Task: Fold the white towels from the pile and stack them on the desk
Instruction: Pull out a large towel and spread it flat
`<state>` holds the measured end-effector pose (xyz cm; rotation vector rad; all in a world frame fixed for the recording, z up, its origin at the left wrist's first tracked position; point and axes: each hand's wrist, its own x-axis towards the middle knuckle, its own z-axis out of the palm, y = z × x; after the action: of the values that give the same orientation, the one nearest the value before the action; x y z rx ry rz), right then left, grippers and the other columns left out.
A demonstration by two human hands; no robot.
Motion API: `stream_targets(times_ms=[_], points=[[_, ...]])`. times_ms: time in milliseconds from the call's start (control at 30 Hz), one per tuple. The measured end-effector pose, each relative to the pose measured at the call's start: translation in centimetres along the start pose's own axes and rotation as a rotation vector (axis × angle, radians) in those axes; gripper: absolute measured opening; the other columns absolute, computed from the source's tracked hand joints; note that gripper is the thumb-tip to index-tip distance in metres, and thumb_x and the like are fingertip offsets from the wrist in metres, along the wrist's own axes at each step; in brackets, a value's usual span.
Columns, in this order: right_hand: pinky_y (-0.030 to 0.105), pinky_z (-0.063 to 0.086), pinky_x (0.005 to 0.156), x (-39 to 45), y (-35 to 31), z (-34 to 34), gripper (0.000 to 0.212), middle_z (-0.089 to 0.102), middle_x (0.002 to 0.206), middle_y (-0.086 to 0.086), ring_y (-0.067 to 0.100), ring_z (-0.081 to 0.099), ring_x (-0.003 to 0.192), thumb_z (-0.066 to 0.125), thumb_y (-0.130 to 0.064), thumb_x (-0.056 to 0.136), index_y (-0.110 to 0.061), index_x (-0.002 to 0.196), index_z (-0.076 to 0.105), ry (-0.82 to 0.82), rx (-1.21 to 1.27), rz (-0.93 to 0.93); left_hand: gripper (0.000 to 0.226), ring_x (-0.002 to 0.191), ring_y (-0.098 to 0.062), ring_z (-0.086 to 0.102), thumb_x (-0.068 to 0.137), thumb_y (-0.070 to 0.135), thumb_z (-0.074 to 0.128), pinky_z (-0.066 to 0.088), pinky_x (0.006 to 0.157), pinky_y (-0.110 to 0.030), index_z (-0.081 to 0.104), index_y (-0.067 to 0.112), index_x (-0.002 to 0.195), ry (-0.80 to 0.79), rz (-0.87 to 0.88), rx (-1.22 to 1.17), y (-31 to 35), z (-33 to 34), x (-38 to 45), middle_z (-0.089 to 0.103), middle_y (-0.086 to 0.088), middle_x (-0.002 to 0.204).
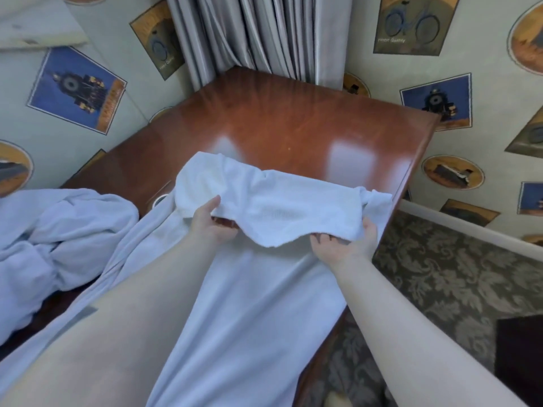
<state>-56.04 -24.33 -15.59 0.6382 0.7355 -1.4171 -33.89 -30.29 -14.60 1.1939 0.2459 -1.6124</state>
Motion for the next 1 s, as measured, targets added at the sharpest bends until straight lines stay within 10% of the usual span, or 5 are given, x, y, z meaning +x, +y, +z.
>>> stream_targets(times_ms=[100, 300, 533, 733, 1000], points=[[0.031, 0.039, 0.100, 0.5, 0.8, 0.5, 0.044, 0.065, 0.119, -0.001, 0.017, 0.059, 0.114, 0.070, -0.048, 0.084, -0.015, 0.114, 0.061, 0.038, -0.266, 0.025, 0.019, 0.078, -0.026, 0.069, 0.093, 0.023, 0.064, 0.049, 0.069, -0.045, 0.066, 0.007, 0.085, -0.028, -0.082, 0.063, -1.9, -1.0, 0.3, 0.074, -0.011, 0.073], [0.039, 0.040, 0.109, 1.2, 1.5, -0.3, 0.034, 0.056, 0.138, 0.007, 0.025, 0.053, 0.127, 0.042, -0.023, 0.105, -0.014, 0.138, 0.048, 0.005, -0.347, -0.237, 0.023, 0.129, -0.024, 0.053, 0.105, 0.017, 0.043, 0.043, 0.106, -0.038, 0.062, 0.005, 0.110, -0.113, 0.056, -0.007, 1.2, -1.1, 1.2, 0.058, -0.008, 0.138], [0.044, 0.048, 0.096, -4.3, 4.6, -3.4, 0.034, 0.063, 0.124, 0.006, 0.027, 0.063, 0.111, 0.034, -0.014, 0.106, -0.017, 0.137, 0.049, -0.054, -0.228, -0.321, 0.024, 0.122, -0.021, 0.058, 0.105, 0.013, 0.039, 0.054, 0.045, -0.026, 0.056, 0.004, 0.090, -0.177, 0.201, -0.010, 2.1, -1.0, -2.9, 0.052, -0.007, 0.143], [0.042, 0.053, 0.082, -8.8, 5.6, -4.9, 0.031, 0.065, 0.112, 0.006, 0.023, 0.066, 0.091, 0.035, -0.009, 0.105, -0.017, 0.129, 0.052, -0.145, -0.176, -0.318, 0.030, 0.131, -0.023, 0.051, 0.107, 0.014, 0.031, 0.048, 0.089, -0.036, 0.054, 0.001, 0.122, -0.198, 0.321, 0.118, 5.2, -3.6, -7.9, 0.053, -0.011, 0.143], [0.041, 0.054, 0.080, -15.8, 10.7, -8.5, 0.035, 0.061, 0.131, 0.011, 0.026, 0.065, 0.106, 0.034, -0.012, 0.106, -0.013, 0.138, 0.050, -0.222, -0.161, -0.284, 0.033, 0.132, -0.023, 0.050, 0.108, 0.019, 0.031, 0.046, 0.093, -0.036, 0.055, -0.001, 0.120, -0.259, 0.320, 0.139, 7.4, -10.7, -14.5, 0.052, -0.011, 0.143]])
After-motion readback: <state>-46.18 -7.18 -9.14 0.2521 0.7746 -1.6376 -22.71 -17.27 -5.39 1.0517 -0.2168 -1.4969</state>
